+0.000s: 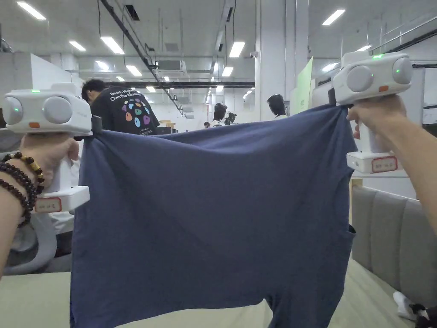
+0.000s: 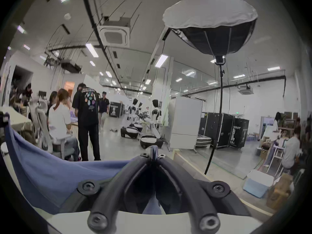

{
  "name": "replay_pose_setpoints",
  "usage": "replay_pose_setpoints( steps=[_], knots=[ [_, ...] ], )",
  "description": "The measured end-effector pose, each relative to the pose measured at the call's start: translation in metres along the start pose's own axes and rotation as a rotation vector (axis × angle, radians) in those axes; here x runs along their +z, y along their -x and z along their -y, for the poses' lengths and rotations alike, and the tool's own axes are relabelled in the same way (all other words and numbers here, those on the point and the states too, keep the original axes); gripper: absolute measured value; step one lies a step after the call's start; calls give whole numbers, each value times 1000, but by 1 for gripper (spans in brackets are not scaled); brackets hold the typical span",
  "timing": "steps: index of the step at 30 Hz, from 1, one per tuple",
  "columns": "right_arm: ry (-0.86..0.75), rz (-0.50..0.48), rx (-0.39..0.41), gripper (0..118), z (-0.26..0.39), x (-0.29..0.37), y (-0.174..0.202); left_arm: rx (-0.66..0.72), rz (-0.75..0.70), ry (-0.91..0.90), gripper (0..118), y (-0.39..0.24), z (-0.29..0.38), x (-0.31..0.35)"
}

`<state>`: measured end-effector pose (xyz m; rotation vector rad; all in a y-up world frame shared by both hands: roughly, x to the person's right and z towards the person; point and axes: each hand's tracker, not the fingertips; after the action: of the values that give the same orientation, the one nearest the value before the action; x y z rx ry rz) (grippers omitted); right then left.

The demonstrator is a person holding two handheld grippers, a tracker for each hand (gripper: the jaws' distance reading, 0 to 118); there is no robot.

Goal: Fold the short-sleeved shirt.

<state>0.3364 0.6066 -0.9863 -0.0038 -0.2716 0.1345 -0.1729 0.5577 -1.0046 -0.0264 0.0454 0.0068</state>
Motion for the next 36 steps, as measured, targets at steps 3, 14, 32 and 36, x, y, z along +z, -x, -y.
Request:
replay_pose_setpoints(
  steps=[3,14,32,36],
  knots=[
    [0,4,11,1,0,-8,-2,-14,-2,-22,6,-1,-2,-5],
    [107,-47,-15,1,101,-23,19,14,9,70,6,6,103,-36],
    [361,-281,23,1,321,182,-2,164,89,331,6,76,365,179],
    [512,-357,63,1,386,243,-9,160,80,414,6,95,409,240]
  ],
)
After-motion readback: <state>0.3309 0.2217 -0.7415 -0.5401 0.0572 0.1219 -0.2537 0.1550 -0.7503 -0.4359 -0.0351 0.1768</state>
